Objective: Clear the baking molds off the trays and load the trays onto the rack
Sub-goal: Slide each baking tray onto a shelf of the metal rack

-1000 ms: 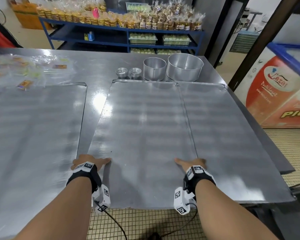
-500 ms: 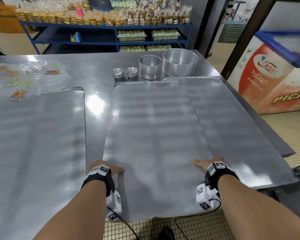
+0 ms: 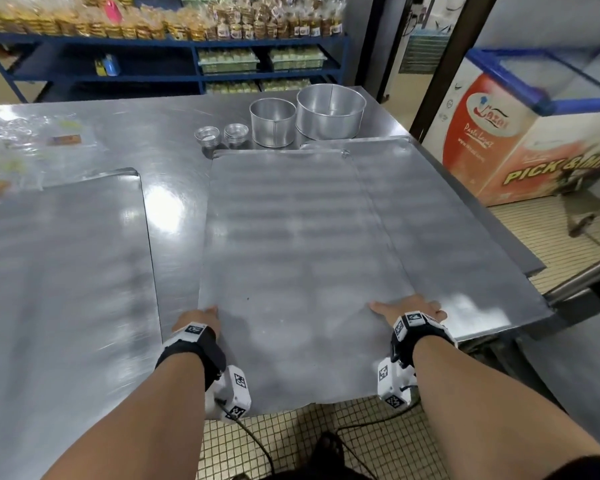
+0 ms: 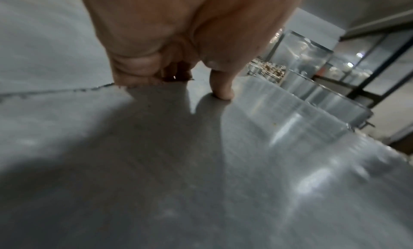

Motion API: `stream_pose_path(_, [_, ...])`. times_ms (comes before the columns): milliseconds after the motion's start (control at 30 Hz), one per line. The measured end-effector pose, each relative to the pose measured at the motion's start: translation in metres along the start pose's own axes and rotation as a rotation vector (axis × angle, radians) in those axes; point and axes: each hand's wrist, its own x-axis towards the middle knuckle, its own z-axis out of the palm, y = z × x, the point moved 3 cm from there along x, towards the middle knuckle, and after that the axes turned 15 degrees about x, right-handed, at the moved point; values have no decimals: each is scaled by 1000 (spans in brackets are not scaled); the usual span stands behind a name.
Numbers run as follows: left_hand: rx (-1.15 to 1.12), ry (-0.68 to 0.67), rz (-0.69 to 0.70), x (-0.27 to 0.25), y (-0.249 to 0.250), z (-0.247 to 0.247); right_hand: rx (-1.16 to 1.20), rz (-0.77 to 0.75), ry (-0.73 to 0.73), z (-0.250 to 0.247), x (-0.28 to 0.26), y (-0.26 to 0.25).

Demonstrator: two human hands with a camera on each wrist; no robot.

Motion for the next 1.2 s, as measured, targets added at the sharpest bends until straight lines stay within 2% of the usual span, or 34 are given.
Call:
stream_pose_path(167, [-139,57,-22,-3,-3,-9,24,-15,-1,-5,-5,1])
stream_pose_path(267, [-150,99,-11,1,-7,-13,65,-7,-8,-11,-4,3])
stream_pose_path(467, [-73,9,-22,-3,-14,-11,144,8,-180,-29,0,6])
stream_pose_path(633, [-71,10,-34,2,-16,1,174,18,-187,-20,12,15])
stream_pose_path(833, [-187,10,-81,-16,-11,2,172,48,-205,-4,26,21])
stream_pose_path(1067, [-195,101,-41,-22,-4,0,70,36,-269,-3,32,16])
stream_pose_path(1200, [-229,167,-8,-27,2,0,56,37,-197,11,61,20])
